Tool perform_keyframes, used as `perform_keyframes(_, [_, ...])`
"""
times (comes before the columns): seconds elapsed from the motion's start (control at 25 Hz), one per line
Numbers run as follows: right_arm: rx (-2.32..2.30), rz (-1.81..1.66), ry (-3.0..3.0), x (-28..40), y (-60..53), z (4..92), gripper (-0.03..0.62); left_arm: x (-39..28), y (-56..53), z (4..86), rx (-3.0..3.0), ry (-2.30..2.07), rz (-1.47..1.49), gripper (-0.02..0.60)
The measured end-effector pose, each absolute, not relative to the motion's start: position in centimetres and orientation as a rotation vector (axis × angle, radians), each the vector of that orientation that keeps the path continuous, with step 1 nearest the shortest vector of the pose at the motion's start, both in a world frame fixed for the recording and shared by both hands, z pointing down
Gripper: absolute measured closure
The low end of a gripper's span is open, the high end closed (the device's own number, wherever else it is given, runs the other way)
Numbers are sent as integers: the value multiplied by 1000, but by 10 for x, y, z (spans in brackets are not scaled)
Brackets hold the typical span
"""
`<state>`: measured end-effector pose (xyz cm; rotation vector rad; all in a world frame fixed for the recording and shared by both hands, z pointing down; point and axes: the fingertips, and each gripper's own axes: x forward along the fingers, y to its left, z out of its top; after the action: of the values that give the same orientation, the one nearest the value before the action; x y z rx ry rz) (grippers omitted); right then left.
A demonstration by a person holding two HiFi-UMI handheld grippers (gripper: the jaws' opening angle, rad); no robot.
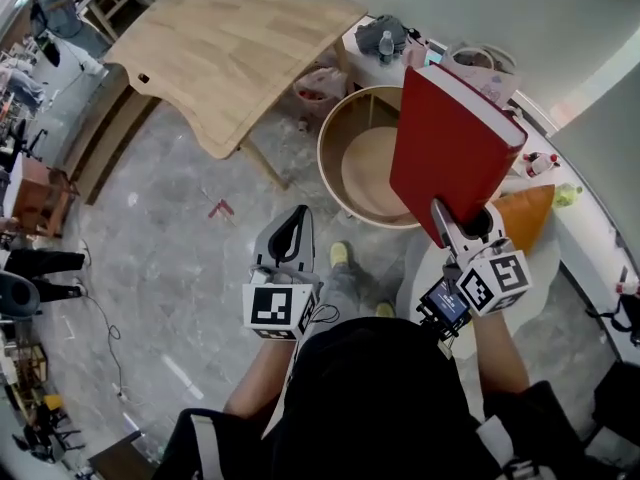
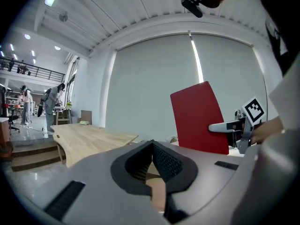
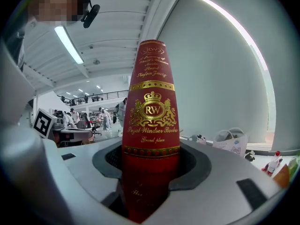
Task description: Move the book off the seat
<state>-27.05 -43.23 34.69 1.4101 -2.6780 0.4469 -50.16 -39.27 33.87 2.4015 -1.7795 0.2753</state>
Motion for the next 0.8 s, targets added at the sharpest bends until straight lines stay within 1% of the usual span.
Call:
perform_keyframes(0.32, [1493, 434, -2602, -297, -490, 346, 353, -524, -474, 339, 2494, -1648, 283, 572])
perform_keyframes(0.8, [1582, 370, -2438, -306, -526, 363, 353, -533, -535, 360, 2576, -1477, 251, 572])
